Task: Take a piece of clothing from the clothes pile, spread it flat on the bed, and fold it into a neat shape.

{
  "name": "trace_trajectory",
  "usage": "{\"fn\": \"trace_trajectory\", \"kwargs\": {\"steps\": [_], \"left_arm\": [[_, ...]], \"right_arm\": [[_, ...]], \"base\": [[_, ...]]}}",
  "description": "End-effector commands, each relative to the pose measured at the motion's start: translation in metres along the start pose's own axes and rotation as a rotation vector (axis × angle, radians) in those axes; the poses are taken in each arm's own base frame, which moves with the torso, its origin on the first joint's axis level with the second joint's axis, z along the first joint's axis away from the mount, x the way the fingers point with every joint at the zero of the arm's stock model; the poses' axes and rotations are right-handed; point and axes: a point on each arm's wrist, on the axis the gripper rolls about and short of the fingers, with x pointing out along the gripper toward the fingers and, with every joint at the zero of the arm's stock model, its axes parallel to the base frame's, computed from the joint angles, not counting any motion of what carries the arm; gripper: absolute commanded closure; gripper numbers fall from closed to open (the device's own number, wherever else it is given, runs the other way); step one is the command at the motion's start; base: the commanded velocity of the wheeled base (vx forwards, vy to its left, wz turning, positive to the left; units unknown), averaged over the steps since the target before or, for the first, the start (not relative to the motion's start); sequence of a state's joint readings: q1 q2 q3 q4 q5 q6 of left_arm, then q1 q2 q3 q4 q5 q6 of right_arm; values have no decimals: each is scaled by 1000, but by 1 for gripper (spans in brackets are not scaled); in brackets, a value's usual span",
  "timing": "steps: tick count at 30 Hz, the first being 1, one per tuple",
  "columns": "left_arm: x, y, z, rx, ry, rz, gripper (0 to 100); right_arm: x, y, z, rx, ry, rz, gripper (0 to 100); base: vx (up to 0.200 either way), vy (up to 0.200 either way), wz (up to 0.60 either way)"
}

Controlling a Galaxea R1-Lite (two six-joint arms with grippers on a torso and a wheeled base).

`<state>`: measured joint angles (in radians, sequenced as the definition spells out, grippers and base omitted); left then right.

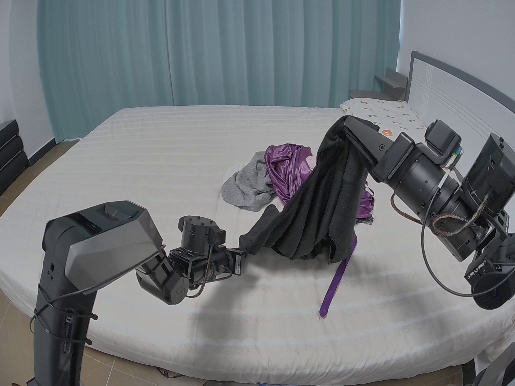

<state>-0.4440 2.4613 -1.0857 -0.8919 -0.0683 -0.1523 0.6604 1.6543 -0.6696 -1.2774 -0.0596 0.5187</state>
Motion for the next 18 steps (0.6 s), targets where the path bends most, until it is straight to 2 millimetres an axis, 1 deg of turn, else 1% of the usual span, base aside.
{"fn": "trace_trajectory", "kwargs": {"steps": [1,2,4,5,6,8,10,11,12,13,14,15,16,17,18], "left_arm": [[-41,10,55,-160,-143,46,100],[-53,11,65,-194,-161,49,100],[-72,10,77,-231,-171,52,100],[-72,10,77,-231,-171,52,100],[-107,6,98,-296,-209,47,100],[-135,1,113,-353,-254,42,100],[-155,-2,126,-392,-315,93,100],[-164,-3,131,-406,-348,119,100],[-166,-3,132,-408,-357,124,100],[-177,-5,139,-431,-404,148,100],[-177,-5,139,-431,-404,148,100],[-196,-11,147,-464,-453,126,100],[-196,-11,147,-464,-453,126,100],[-221,-18,152,-488,-496,86,100],[-228,-21,150,-490,-497,77,100]], "right_arm": [[2,-33,-3,-18,15,-100,100],[3,-42,-5,-21,22,-127,100],[5,-54,-8,-21,27,-159,100],[5,-54,-8,-21,27,-159,100],[11,-77,-12,-17,32,-222,100],[17,-92,-14,-9,23,-258,100],[27,-99,-7,-5,-28,-271,100],[33,-101,-1,-8,-64,-265,100],[35,-100,1,-10,-75,-262,100],[42,-97,16,-19,-143,-251,100],[42,-97,16,-19,-143,-251,100],[47,-87,34,-28,-223,-232,100],[47,-87,34,-28,-223,-232,100],[44,-73,50,-30,-267,-196,100],[41,-69,52,-29,-266,-185,100]], "base": [[0,0,0],[0,0,0],[0,0,0],[0,0,0],[0,0,0],[0,0,0],[0,0,0],[0,0,0],[0,0,0],[0,0,0],[0,0,0],[0,0,0],[0,0,0],[0,0,0],[0,0,0]]}}
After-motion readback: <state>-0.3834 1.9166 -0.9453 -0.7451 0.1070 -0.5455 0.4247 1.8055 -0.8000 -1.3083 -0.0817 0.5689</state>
